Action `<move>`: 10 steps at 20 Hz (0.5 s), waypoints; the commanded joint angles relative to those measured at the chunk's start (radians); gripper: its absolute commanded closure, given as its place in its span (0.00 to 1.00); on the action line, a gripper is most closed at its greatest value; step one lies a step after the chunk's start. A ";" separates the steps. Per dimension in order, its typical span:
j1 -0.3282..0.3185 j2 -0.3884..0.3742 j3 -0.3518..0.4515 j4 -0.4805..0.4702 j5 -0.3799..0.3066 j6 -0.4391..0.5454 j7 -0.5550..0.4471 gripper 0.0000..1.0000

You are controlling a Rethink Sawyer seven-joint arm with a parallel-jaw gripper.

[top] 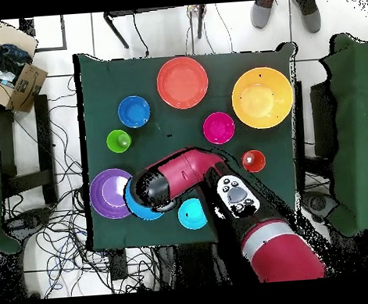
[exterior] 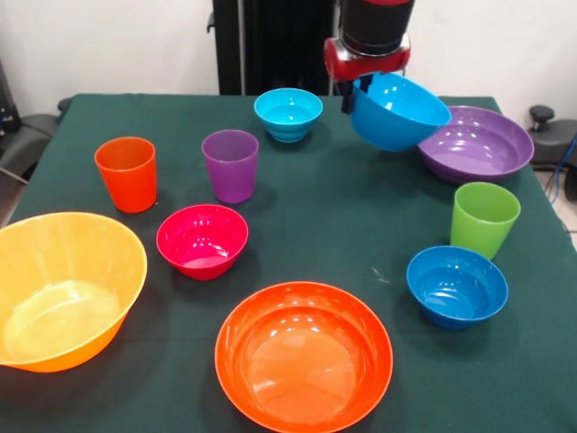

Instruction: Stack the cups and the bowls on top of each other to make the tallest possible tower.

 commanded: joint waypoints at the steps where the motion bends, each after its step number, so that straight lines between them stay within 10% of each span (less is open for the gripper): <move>1: 0.005 0.010 -0.070 -0.025 0.020 -0.061 0.136 1.00; 10: -0.016 -0.005 -0.054 -0.023 0.030 -0.044 0.111 1.00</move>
